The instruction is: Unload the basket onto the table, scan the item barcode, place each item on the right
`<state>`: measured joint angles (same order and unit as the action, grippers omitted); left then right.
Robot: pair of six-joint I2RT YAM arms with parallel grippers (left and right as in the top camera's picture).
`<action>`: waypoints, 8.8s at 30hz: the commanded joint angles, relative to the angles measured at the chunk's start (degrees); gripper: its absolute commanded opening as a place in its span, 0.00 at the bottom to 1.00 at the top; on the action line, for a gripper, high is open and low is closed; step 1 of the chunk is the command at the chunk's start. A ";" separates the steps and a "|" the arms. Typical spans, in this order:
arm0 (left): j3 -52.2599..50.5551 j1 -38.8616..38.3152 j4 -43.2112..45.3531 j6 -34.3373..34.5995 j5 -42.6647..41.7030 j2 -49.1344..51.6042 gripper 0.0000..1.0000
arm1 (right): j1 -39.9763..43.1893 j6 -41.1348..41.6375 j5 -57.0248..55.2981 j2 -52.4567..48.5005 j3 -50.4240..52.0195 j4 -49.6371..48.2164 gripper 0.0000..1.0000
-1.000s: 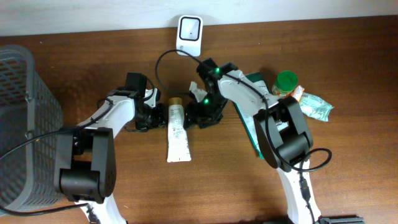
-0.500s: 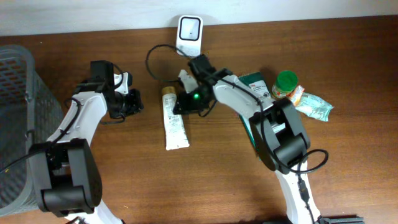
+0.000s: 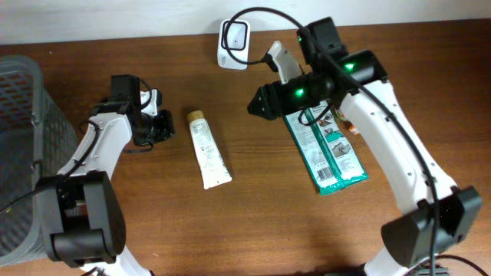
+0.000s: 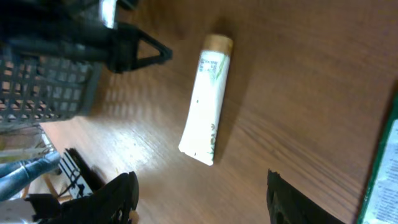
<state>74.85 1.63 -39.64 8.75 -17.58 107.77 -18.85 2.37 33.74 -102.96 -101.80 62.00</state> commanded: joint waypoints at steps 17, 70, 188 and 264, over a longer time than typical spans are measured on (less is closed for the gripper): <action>0.31 -1.51 14.49 -0.70 -21.40 10.51 0.00 | -9.33 20.83 11.47 -22.16 21.18 -34.42 0.56; -12.92 -9.40 10.71 14.82 -16.11 4.76 0.00 | -13.88 14.40 6.82 -23.80 12.26 -28.98 0.05; -7.96 7.65 10.08 -18.08 3.93 -15.43 0.99 | 1.18 3.50 -43.17 11.04 -2.05 14.67 0.70; -32.13 7.17 10.88 -18.80 6.23 -49.11 0.99 | 16.26 -2.36 -23.41 102.77 101.48 -58.34 0.98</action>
<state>49.25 8.97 -29.28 -8.21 -13.39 67.51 -3.03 -0.01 9.45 -0.80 -0.78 3.51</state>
